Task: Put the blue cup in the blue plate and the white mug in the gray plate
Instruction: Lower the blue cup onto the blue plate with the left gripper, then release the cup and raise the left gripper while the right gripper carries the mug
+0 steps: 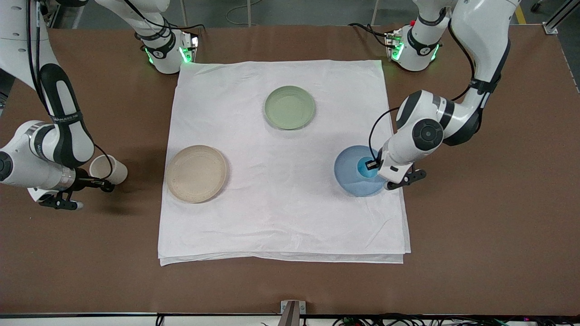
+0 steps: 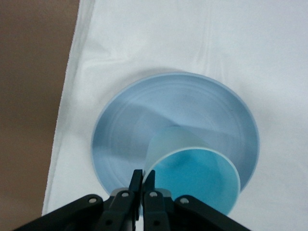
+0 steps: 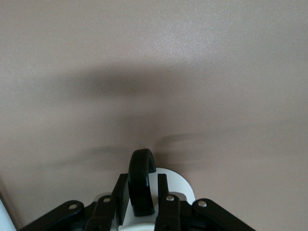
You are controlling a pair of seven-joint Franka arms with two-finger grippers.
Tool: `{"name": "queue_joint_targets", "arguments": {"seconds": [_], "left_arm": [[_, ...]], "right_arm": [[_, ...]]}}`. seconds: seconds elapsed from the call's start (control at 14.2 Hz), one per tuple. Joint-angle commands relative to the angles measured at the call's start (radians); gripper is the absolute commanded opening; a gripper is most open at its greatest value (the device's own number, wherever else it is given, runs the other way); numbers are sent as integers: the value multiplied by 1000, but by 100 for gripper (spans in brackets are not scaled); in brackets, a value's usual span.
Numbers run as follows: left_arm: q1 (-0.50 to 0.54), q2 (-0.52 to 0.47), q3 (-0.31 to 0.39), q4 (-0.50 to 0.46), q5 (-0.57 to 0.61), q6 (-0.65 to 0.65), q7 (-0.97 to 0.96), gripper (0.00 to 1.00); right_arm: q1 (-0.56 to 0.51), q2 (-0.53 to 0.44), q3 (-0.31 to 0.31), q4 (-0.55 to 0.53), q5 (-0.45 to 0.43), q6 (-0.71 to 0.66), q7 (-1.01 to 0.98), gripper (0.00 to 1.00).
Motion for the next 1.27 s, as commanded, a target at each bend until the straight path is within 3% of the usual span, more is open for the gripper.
{"name": "queue_joint_targets", "arguments": {"seconds": [0.0,0.07,0.28,0.49,0.63,0.84,1.05,1.2], "left_arm": [[9,13,2,15,14,4,-22,61],[13,8,0,22,14,1,-17,100],[21,-38,11,135,36,-120,0,100],[53,-41,10,429,163,-423,111,100],[99,-53,14,523,191,-491,211,100],[217,-123,11,546,178,-512,377,100],[288,-218,11,545,166,-568,550,100],[300,-265,10,546,131,-637,566,100]], "right_arm": [[-10,-17,9,-15,12,-5,-18,3],[-9,-17,9,-9,12,-8,-15,0],[26,-26,15,29,14,-57,43,0],[120,-60,17,54,46,-138,218,0],[196,-80,17,35,122,-149,292,0],[293,-97,15,-9,230,-114,349,0],[380,-97,14,-50,232,-40,451,0],[428,-95,14,-75,230,16,507,0]]}}
